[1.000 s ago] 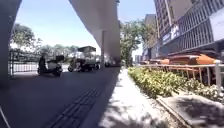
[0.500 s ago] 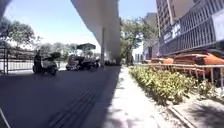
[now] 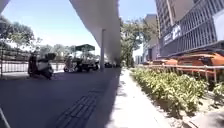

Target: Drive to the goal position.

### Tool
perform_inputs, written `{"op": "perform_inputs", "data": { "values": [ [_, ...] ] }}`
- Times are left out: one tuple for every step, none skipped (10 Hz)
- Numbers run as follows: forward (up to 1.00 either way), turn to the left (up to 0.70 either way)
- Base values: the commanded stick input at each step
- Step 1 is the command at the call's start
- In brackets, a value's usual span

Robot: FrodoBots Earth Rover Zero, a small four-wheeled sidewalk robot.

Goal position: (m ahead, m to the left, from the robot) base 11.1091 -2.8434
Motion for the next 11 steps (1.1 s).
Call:
{"op": "perform_inputs", "data": {
  "values": [
    [0.7,0.0],
    [0.7,0.0],
    [0.7,0.0],
    [0.7,0.0],
    [0.7,0.0],
    [0.7,0.0],
    [0.7,0.0],
    [0.7,0.0],
    [0.7,0.0],
    [0.7,0.0],
    [0.7,0.0]
  ]
}}
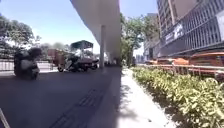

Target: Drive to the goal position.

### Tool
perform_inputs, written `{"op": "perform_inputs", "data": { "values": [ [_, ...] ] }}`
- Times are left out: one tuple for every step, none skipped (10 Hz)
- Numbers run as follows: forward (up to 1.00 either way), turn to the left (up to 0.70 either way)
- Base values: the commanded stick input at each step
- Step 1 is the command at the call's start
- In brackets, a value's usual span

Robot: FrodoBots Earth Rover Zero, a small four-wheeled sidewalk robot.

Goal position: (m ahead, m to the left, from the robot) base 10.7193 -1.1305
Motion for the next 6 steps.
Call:
{"op": "perform_inputs", "data": {
  "values": [
    [0.7,0.0],
    [0.7,0.0],
    [0.7,0.0],
    [0.7,-0.06],
    [0.7,-0.14],
    [0.7,-0.14]
  ]
}}
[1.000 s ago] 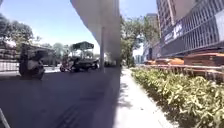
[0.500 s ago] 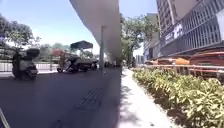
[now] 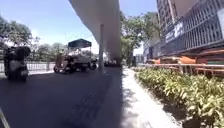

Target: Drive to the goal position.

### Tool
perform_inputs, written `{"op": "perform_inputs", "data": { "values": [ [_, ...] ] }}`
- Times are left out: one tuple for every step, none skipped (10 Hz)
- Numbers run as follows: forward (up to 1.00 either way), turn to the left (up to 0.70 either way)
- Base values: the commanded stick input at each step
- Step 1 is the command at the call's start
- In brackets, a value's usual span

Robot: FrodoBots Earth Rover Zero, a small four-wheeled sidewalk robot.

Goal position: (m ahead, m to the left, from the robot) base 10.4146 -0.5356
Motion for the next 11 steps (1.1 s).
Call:
{"op": "perform_inputs", "data": {
  "values": [
    [0.7,-0.12],
    [0.7,0.0],
    [0.7,0.0],
    [0.7,0.0],
    [0.7,0.0],
    [0.7,0.0],
    [0.7,0.0],
    [0.7,0.0],
    [0.7,0.0],
    [0.7,0.0],
    [0.7,0.0]
  ]
}}
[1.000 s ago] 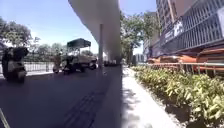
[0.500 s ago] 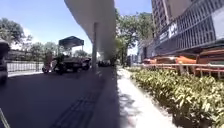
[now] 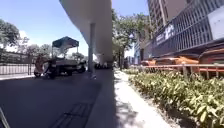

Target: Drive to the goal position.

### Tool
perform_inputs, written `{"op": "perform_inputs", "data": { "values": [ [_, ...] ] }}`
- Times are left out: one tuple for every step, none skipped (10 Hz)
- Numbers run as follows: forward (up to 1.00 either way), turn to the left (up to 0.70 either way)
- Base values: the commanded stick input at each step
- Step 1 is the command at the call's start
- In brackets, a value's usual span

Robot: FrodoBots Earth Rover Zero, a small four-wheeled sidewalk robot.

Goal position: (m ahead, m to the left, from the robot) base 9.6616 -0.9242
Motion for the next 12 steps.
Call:
{"op": "perform_inputs", "data": {
  "values": [
    [0.7,0.0],
    [0.7,0.0],
    [0.7,0.0],
    [0.7,0.0],
    [0.7,0.0],
    [0.7,0.0],
    [0.7,0.0],
    [0.7,0.0],
    [0.7,0.0],
    [0.7,0.0],
    [0.7,0.0],
    [0.7,0.0]
  ]
}}
